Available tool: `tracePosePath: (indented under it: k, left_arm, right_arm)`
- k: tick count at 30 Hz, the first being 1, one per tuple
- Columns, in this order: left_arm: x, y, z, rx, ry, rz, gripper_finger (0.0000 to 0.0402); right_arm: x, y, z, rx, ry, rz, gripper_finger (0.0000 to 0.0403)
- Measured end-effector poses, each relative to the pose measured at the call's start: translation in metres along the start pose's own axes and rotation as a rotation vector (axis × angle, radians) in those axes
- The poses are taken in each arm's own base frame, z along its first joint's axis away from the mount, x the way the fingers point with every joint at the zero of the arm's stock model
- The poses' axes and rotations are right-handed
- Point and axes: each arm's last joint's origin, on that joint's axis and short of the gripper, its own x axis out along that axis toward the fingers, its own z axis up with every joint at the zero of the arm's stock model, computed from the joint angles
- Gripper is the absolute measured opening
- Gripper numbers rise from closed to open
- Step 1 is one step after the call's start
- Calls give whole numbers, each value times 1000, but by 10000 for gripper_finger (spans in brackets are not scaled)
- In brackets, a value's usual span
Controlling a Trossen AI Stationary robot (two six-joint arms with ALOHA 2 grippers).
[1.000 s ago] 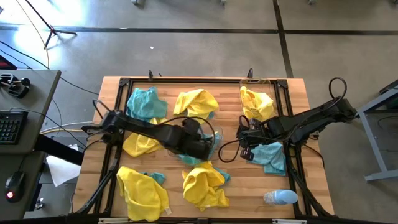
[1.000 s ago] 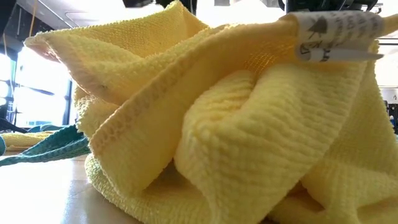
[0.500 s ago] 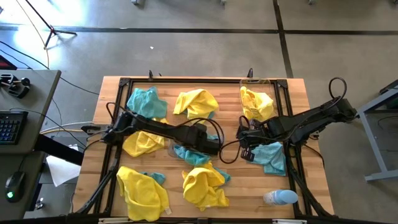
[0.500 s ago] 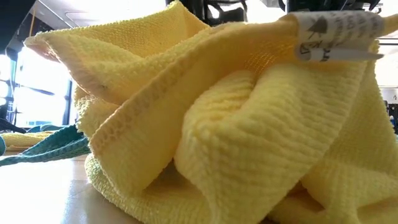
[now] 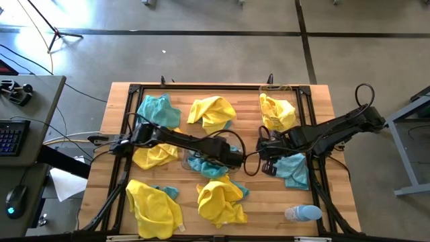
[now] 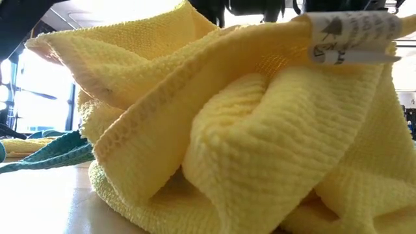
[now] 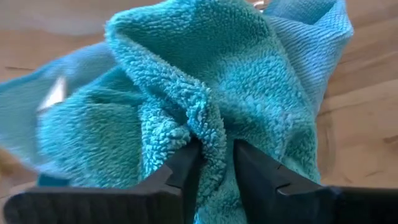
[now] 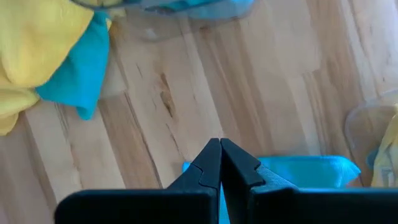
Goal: Sort microfiber towel by color & place in baskets
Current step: Put the blue towel into the bottom transparent bin, then put the yellow towel into the top transparent bin
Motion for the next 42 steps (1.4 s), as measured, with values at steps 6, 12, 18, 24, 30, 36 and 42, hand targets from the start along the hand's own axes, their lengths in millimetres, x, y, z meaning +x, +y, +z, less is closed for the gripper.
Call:
tracePosePath:
  k: [6,12,18,24,30,36,42]
  left_arm:
    - [11,-2,1,11,15,18,115]
    - [-9,6,6,32,6,2,127]
    - [-56,20,11,30,-84,-78,129]
    - [-97,39,16,56,-158,-151,129]
    - [-119,52,20,141,-172,-187,129]
    - [-121,49,15,279,-156,-218,129]
    - [-126,40,4,704,-167,-307,129]
  right_arm:
    - [0,-3,-6,0,62,-24,0]
    - [-1,-4,-7,-1,79,-30,0]
    - [-1,-4,-7,-1,74,-36,0]
    - [-1,-4,-7,-2,72,-40,0]
    - [-1,-4,-7,-9,70,-40,0]
    - [-1,-4,-7,-1,69,-41,0]
    - [-6,6,-16,-8,54,-36,0]
